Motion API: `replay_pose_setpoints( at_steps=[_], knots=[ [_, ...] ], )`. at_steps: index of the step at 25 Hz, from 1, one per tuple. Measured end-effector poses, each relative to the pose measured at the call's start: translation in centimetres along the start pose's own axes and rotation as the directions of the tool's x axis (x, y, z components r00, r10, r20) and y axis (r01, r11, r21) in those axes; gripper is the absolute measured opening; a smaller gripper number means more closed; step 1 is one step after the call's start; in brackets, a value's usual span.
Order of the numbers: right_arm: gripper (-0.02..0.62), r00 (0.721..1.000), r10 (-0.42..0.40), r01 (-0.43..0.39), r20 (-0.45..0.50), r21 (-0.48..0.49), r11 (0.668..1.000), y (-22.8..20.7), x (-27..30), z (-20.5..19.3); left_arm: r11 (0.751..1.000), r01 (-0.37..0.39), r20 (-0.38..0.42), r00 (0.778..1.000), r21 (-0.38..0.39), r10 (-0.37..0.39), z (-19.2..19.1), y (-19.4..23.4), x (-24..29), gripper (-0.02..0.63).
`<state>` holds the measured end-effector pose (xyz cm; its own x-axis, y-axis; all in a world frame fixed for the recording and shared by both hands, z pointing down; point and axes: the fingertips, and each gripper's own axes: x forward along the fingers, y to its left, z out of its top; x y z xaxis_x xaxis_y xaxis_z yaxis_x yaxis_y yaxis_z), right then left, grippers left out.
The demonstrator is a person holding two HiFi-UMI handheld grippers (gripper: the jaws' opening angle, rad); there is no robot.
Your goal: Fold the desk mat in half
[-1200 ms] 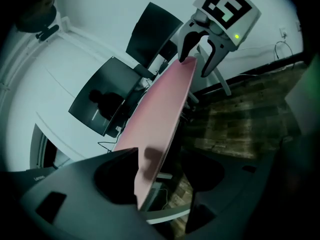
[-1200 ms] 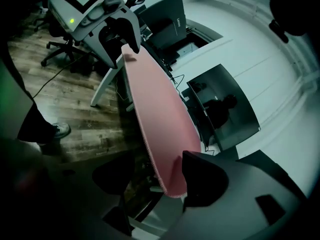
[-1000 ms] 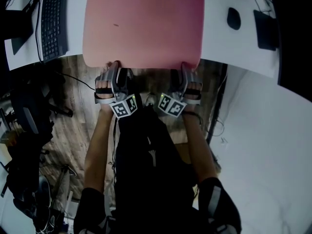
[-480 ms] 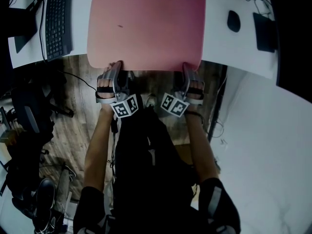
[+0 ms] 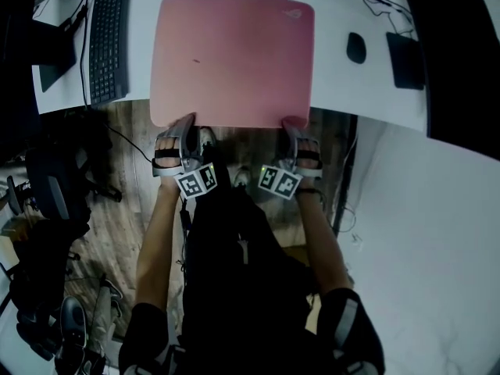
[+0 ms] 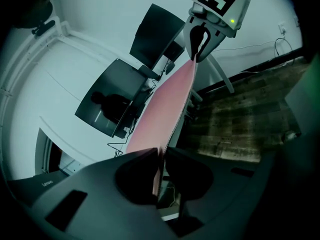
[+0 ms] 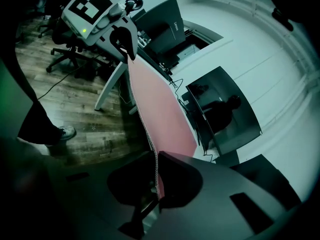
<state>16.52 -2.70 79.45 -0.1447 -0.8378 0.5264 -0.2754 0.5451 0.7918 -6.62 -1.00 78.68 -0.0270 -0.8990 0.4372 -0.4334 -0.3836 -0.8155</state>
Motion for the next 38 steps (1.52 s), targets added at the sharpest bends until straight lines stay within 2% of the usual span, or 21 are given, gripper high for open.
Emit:
replay_pose_setpoints(
  at_steps=[10,16,23,29,38],
  knots=[
    [0.023,0.996,0.094,-0.093,-0.005,0.091,0.991,-3.1,-1.0,0.8,0.993,0.119,-0.029,0.992,-0.010,-0.120,1.5,2.8,-1.1,0.024],
    [0.023,0.989,0.145,-0.141,-0.017,0.133,0.981,-5.2,-1.1,1.5,0.976,0.212,-0.038,0.976,-0.041,-0.213,2.2,4.6,-1.3,0.023],
    [0.023,0.983,0.183,-0.178,-0.008,0.204,0.963,-7.6,-0.9,2.7,0.953,0.286,-0.031,0.956,-0.100,-0.290,3.0,7.3,-1.0,0.023],
    [0.023,0.982,0.186,-0.176,-0.021,0.232,0.957,-10.7,-0.6,3.9,0.924,0.362,0.012,0.932,-0.125,-0.363,3.8,9.7,-0.6,0.021],
    [0.023,0.979,0.175,-0.140,-0.104,0.282,0.949,-15.4,1.0,6.1,0.900,0.410,0.083,0.912,-0.149,-0.402,5.2,15.2,1.3,0.021]
  ],
)
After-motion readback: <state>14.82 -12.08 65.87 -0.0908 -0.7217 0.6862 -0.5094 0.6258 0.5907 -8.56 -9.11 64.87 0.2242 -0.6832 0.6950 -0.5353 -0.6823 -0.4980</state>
